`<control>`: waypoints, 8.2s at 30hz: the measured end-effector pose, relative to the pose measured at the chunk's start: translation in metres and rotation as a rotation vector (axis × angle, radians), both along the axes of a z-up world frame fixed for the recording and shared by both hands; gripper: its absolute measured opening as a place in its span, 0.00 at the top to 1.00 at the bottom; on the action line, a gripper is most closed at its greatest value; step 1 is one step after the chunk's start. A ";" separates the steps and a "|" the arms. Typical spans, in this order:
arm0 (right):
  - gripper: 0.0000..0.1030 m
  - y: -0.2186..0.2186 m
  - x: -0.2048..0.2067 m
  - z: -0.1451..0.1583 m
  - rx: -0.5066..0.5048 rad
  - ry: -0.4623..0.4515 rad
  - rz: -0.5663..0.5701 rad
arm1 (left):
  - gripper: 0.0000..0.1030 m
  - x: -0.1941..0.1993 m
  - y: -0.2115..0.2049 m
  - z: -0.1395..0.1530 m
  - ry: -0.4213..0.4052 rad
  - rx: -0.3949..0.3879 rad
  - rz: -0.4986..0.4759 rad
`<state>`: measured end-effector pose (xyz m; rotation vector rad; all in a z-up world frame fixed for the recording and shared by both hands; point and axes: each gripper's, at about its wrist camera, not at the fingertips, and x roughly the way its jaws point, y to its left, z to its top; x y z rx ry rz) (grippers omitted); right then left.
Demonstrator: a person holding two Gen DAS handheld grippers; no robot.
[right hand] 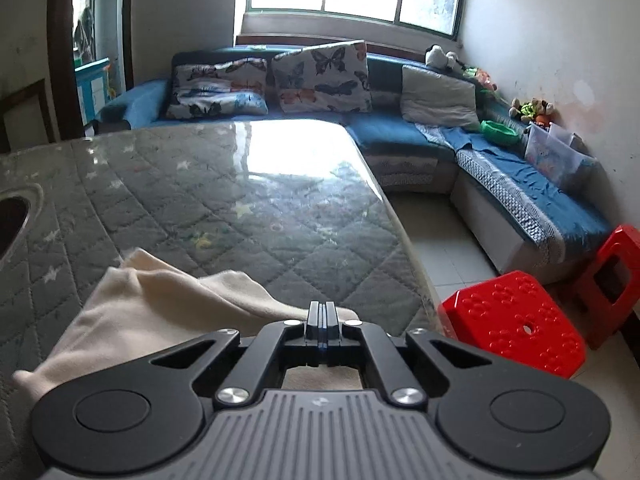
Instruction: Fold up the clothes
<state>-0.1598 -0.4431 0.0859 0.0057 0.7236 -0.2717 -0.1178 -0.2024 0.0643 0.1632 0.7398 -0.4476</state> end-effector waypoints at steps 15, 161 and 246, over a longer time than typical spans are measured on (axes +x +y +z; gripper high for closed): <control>0.91 0.029 0.038 -0.019 0.028 0.047 0.182 | 0.00 0.015 0.015 -0.011 0.033 0.004 0.043; 0.20 0.196 -0.051 0.015 0.179 -0.023 0.214 | 0.00 -0.006 0.101 0.034 -0.111 0.085 0.108; 0.55 0.119 -0.052 0.025 0.071 -0.069 0.054 | 0.17 0.122 0.021 -0.013 0.035 0.080 -0.187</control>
